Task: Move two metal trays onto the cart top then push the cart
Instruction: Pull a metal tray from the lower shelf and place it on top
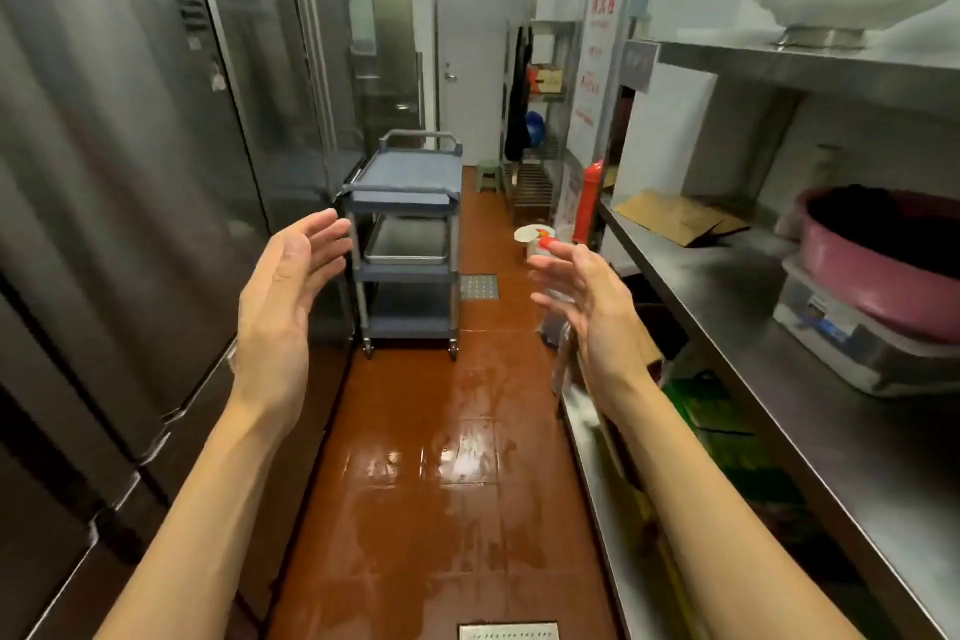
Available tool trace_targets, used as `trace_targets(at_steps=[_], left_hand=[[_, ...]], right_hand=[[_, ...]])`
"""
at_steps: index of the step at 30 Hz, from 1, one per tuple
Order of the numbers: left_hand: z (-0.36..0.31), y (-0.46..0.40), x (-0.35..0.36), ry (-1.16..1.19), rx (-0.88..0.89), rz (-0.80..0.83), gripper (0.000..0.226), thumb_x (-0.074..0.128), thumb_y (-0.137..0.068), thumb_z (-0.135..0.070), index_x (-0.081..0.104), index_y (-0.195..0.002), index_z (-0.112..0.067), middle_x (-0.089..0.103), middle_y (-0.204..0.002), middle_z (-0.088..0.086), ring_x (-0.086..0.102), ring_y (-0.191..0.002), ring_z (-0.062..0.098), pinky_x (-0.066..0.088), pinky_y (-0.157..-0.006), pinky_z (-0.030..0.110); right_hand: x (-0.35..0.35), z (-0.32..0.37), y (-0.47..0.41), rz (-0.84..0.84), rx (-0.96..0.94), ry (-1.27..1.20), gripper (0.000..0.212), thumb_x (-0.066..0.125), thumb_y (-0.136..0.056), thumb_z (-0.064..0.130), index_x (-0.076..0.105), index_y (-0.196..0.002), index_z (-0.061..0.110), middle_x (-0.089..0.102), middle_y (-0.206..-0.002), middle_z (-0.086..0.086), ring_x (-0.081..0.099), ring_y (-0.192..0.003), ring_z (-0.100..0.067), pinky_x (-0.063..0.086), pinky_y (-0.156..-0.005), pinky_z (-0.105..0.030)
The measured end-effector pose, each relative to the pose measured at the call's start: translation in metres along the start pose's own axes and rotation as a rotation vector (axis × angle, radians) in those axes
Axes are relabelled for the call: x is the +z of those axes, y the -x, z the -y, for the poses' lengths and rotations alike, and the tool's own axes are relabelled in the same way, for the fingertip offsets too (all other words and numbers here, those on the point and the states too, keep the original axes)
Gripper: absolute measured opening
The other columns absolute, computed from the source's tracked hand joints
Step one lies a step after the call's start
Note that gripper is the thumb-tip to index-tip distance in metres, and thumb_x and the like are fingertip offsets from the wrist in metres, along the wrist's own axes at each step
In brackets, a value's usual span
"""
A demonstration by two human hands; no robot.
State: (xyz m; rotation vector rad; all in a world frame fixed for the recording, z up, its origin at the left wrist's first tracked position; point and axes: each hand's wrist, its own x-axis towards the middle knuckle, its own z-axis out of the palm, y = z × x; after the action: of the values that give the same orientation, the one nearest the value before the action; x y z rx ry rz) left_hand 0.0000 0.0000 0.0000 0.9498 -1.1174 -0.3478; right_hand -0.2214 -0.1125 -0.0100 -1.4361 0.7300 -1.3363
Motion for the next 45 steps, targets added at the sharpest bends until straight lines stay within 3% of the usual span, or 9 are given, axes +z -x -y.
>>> trace_targets(at_steps=[12,16,22,29,41,45], left_hand=[[0.133,-0.156,0.053,0.004,-0.049,0.036,0.044,0.04,-0.095,-0.052,0.062,-0.123,-0.026,0.066,-0.126,0.003,0.059,-0.123,0.021,0.041,-0.109,0.046],[0.177,-0.211,0.083,0.0,-0.048,0.009,0.045,0.041,-0.095,-0.049,0.062,-0.124,-0.022,0.066,-0.126,0.006,0.059,-0.122,0.023,0.041,-0.109,0.046],[0.248,-0.3,0.106,-0.028,-0.041,-0.022,0.047,0.041,-0.095,-0.053,0.061,-0.125,-0.023,0.065,-0.128,0.006,0.058,-0.123,0.023,0.041,-0.109,0.047],[0.378,-0.41,0.117,-0.035,-0.035,-0.043,0.049,0.046,-0.095,-0.055,0.061,-0.125,-0.021,0.067,-0.125,0.005,0.06,-0.121,0.024,0.044,-0.106,0.045],[0.568,-0.66,0.174,-0.001,-0.104,0.008,0.046,0.042,-0.097,-0.045,0.061,-0.125,-0.014,0.069,-0.122,0.004,0.063,-0.117,0.022,0.051,-0.1,0.033],[0.64,-0.741,0.198,-0.012,-0.098,-0.018,0.043,0.043,-0.097,-0.045,0.063,-0.122,-0.016,0.069,-0.12,0.005,0.063,-0.116,0.023,0.051,-0.099,0.034]], right_hand=[[-0.013,-0.091,-0.179,-0.061,0.025,-0.026,0.035,0.038,-0.102,0.029,0.061,-0.119,0.009,0.069,-0.114,-0.013,0.065,-0.107,-0.025,0.05,-0.096,-0.049],[-0.023,-0.118,-0.262,-0.043,0.05,-0.047,0.038,0.038,-0.102,0.03,0.06,-0.12,0.004,0.068,-0.114,-0.017,0.065,-0.107,-0.028,0.049,-0.097,-0.051],[-0.022,-0.158,-0.385,-0.003,0.043,-0.077,0.042,0.043,-0.096,0.039,0.062,-0.118,0.008,0.069,-0.112,-0.013,0.066,-0.105,-0.025,0.053,-0.093,-0.044],[-0.005,-0.245,-0.537,0.018,0.033,-0.036,0.029,0.04,-0.102,0.028,0.063,-0.113,0.015,0.07,-0.111,-0.011,0.066,-0.105,-0.024,0.052,-0.095,-0.049],[0.01,-0.338,-0.813,-0.071,0.045,0.011,0.032,0.043,-0.099,0.03,0.064,-0.113,0.011,0.071,-0.109,-0.012,0.067,-0.102,-0.025,0.053,-0.091,-0.049],[0.009,-0.378,-0.919,-0.066,0.034,0.001,0.039,0.045,-0.091,0.04,0.064,-0.112,0.013,0.071,-0.108,-0.01,0.068,-0.1,-0.02,0.056,-0.088,-0.042]])
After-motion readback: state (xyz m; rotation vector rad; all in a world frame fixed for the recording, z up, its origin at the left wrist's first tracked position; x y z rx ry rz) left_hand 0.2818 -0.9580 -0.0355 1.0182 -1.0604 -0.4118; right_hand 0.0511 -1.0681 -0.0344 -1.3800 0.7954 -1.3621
